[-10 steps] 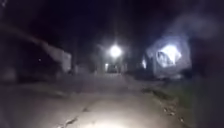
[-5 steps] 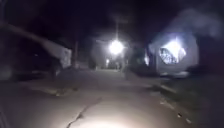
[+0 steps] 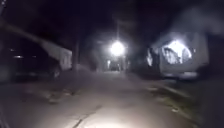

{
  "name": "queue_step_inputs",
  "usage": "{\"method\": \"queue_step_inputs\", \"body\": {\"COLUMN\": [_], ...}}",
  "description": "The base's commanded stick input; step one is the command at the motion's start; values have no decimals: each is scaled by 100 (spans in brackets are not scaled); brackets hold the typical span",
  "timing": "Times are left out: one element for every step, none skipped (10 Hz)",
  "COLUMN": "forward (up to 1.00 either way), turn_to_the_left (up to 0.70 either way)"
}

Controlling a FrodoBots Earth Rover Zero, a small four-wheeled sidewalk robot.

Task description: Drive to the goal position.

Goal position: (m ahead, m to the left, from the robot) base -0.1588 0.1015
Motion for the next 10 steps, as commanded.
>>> {"method": "queue_step_inputs", "body": {"forward": [70,70,70,70,70,70,70,70,70,70], "turn_to_the_left": [0,0,0,0,0,0,0,0,0,0]}}
